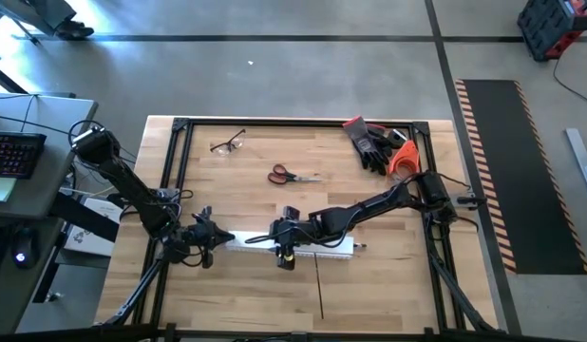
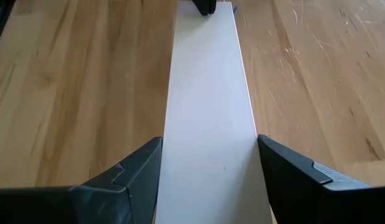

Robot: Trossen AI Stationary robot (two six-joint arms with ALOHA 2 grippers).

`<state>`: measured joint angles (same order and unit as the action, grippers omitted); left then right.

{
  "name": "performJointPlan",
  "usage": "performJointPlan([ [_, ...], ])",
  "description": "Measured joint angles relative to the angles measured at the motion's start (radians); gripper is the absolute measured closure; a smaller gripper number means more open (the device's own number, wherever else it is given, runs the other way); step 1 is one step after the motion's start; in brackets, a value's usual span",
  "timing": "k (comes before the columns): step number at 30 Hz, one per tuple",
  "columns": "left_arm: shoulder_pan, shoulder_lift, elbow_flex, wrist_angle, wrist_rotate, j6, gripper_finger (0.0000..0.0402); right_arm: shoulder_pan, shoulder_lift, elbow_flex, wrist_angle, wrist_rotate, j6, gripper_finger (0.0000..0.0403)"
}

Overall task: Ziptie cables
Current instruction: Close the white cable duct lid

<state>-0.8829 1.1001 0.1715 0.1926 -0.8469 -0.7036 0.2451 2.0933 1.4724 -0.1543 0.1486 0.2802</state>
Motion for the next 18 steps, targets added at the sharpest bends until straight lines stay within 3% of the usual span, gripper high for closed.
performJointPlan([
  [18, 0.000, -0.001, 0.000, 0.081, 0.006, 0.065, 0.0402, 0.006, 0.002, 0.000, 0.009, -0.023, 0.002, 0.0188],
])
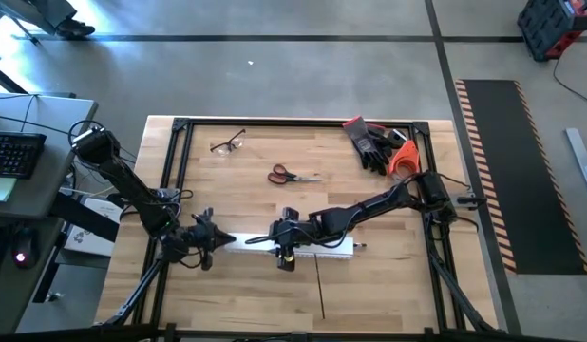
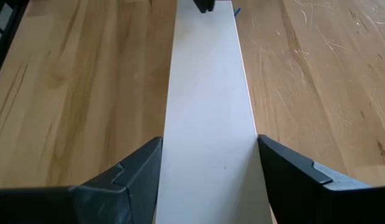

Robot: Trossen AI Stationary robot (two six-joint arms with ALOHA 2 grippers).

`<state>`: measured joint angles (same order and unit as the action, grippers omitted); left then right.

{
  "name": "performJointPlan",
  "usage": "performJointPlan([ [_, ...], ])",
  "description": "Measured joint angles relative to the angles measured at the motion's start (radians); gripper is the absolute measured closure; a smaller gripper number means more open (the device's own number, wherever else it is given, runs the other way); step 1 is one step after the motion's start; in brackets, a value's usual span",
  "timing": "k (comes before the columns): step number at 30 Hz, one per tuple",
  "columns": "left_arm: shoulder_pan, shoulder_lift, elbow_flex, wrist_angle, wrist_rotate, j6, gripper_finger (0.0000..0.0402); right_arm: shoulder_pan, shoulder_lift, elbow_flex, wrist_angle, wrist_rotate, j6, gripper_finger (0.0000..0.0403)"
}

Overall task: Ziptie cables
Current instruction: Close the white cable duct lid

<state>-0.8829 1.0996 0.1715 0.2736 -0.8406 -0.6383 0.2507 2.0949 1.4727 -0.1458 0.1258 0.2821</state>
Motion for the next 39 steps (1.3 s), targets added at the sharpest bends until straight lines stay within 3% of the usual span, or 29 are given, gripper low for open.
performJointPlan([
  [17, 0.000, 0.184, 0.001, 0.158, 0.057, -0.010, 0.0402, 0.005, 0.002, 0.000, -0.015, -0.006, -0.006, 0.0188],
  [29, -0.001, 0.060, -0.001, 0.145, 0.078, 0.109, 0.0402, 0.005, 0.002, 0.002, 0.030, 0.029, 0.016, 0.0188],
  [39, -0.001, 0.056, -0.001, 0.147, 0.083, 0.124, 0.0402, 0.023, 0.000, 0.066, -0.094, 0.037, 0.031, 0.0188],
])
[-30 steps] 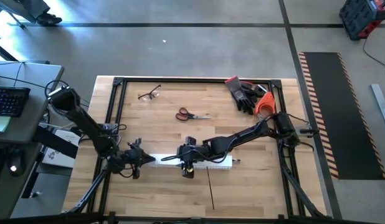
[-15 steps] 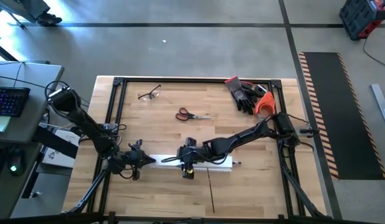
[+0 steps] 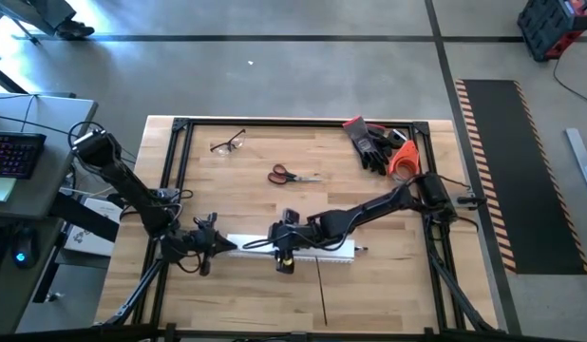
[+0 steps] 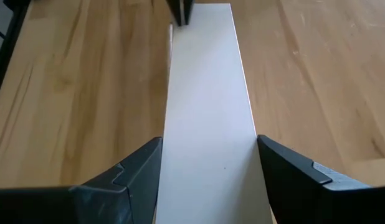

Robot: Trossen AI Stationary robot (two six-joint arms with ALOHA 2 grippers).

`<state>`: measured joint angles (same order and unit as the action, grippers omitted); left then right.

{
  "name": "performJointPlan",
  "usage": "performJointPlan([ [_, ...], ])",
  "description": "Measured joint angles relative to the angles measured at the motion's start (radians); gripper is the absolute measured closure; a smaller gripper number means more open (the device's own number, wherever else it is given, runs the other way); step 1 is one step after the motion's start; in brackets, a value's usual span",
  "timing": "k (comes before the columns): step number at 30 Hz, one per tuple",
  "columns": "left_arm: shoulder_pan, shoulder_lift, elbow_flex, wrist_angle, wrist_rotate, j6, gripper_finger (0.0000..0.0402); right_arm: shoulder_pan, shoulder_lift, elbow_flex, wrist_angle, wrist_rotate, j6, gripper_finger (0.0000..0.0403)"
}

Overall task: Ziptie cables
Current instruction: Close the white cable duct lid

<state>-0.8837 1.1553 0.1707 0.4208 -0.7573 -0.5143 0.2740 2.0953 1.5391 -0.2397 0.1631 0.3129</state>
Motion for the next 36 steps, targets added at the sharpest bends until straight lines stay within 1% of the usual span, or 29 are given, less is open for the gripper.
performJointPlan([
  [8, 0.001, 0.043, 0.000, 0.004, -0.014, -0.031, 0.0402, 0.021, 0.000, 0.000, -0.004, 0.024, 0.004, 0.0188],
  [26, 0.000, 0.043, 0.000, 0.005, -0.029, -0.033, 0.0402, 0.021, 0.001, 0.000, 0.021, 0.028, 0.002, 0.0188],
  [36, 0.001, 0.043, 0.000, 0.002, -0.027, -0.034, 0.0402, 0.022, 0.041, -0.001, 0.012, 0.028, 0.001, 0.0193],
])
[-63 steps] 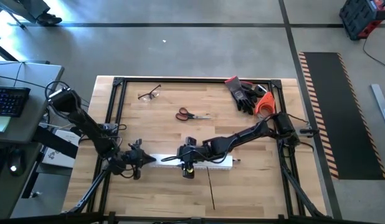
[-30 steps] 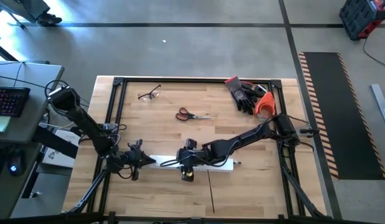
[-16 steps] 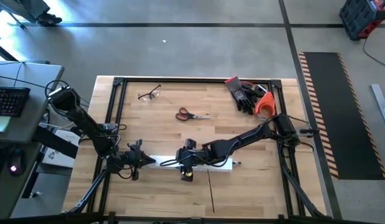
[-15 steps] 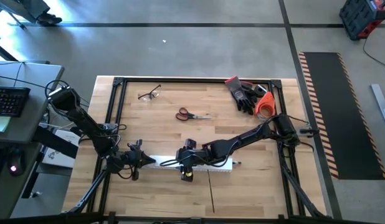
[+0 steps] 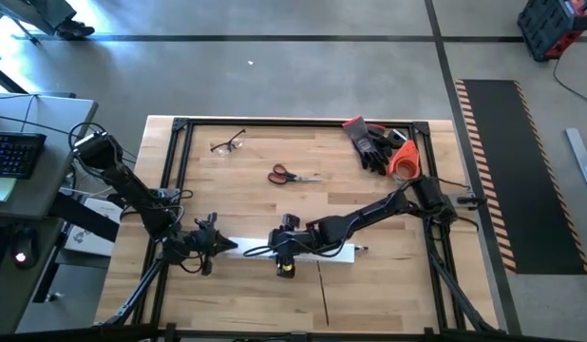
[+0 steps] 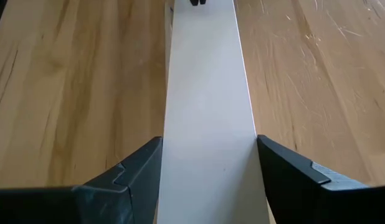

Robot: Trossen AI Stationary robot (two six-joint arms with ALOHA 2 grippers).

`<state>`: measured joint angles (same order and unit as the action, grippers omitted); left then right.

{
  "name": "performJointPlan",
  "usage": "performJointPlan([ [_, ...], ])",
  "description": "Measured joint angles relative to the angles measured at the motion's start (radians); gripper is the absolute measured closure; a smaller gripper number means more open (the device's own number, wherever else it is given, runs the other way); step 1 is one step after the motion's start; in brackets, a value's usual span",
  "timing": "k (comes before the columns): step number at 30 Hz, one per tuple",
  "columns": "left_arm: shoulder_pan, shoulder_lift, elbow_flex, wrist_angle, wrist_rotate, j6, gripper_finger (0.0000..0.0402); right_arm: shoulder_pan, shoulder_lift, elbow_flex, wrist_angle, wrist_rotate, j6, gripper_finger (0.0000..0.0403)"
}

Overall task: Ziptie cables
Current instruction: Close the white cable duct lid

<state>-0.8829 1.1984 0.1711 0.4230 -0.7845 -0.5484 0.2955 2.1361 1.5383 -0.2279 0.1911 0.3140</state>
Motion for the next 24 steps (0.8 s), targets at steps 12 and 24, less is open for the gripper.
performJointPlan([
  [12, 0.000, -0.001, 0.001, 0.084, 0.017, 0.058, 0.0402, 0.000, -0.021, 0.033, -0.029, -0.029, -0.028, 0.0194],
  [24, 0.000, 0.005, 0.001, 0.094, 0.024, 0.063, 0.0402, 0.000, -0.010, 0.035, -0.068, -0.042, -0.027, 0.0194],
])
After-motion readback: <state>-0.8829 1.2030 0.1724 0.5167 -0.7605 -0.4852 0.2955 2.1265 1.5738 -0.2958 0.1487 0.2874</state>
